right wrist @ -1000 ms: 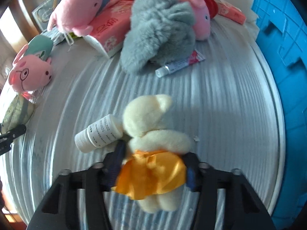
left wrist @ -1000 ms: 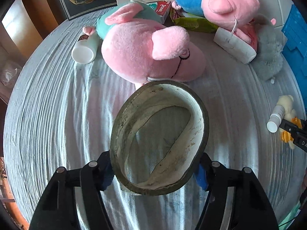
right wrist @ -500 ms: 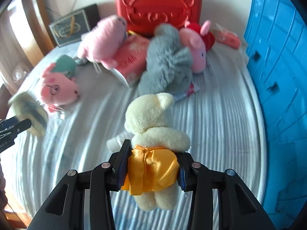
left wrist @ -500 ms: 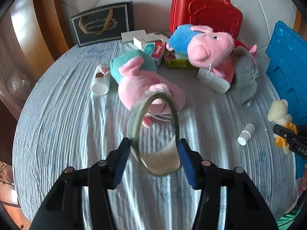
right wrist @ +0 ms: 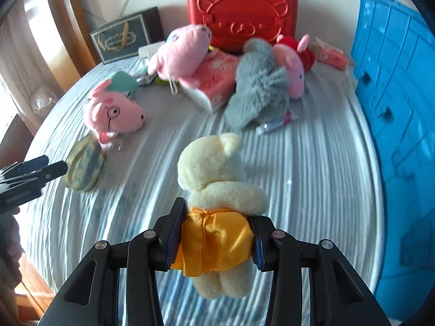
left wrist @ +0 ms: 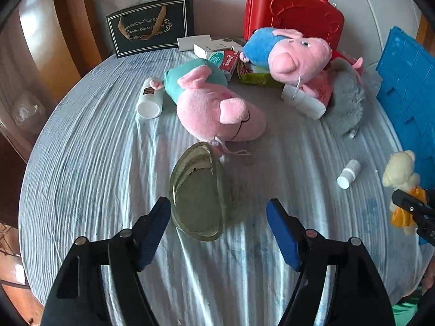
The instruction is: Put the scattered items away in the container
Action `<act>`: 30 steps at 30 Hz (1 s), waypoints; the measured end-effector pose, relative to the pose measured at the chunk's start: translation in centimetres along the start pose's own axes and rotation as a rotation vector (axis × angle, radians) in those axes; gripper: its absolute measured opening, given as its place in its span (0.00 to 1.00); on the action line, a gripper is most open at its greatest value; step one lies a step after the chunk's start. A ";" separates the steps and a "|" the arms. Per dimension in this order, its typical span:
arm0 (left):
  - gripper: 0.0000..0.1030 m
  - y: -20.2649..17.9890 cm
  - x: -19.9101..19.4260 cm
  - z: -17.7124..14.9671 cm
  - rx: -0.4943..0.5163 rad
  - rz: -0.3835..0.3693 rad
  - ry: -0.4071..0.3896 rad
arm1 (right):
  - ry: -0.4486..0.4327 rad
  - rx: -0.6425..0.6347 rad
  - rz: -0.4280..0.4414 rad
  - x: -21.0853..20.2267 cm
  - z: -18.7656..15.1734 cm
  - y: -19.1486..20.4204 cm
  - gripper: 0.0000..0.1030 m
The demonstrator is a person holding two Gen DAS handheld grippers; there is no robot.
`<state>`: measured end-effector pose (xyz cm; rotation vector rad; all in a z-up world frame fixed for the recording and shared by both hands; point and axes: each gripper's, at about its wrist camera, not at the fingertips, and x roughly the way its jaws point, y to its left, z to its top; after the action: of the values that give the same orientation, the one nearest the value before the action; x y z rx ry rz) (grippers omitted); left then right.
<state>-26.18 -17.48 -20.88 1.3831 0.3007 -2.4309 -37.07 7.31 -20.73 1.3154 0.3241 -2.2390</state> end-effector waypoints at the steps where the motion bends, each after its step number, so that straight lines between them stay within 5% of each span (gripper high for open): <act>1: 0.70 0.1 0.4 -0.1 -0.001 0.006 0.012 | 0.006 0.002 0.003 0.2 -0.2 0.0 0.40; 10: 0.70 1.4 5.3 1.2 -0.015 0.020 0.100 | 0.070 0.040 -0.013 3.6 0.0 -1.2 0.40; 12: 0.70 1.6 7.0 1.4 -0.017 0.025 0.140 | 0.100 0.054 -0.034 4.9 0.2 -1.7 0.46; 17: 0.74 1.9 9.5 1.6 -0.032 0.019 0.187 | 0.171 0.093 -0.066 7.9 0.5 -3.2 0.82; 19: 0.75 1.6 9.8 1.4 -0.014 0.033 0.188 | 0.201 0.073 -0.081 8.9 0.2 -3.0 0.86; 22: 0.71 1.5 9.5 1.1 -0.005 0.027 0.167 | 0.206 0.046 -0.116 9.6 -0.4 -2.6 0.74; 25: 0.68 1.4 8.6 0.7 -0.010 0.033 0.159 | 0.193 0.031 -0.102 8.6 0.0 -2.2 0.31; 30: 0.68 0.0 3.5 0.9 0.005 0.030 0.049 | 0.116 0.013 -0.076 4.9 0.6 -1.9 0.30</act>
<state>-28.54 -18.43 -23.47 1.4403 0.2838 -2.3788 -40.45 7.11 -24.82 1.4664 0.4086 -2.2347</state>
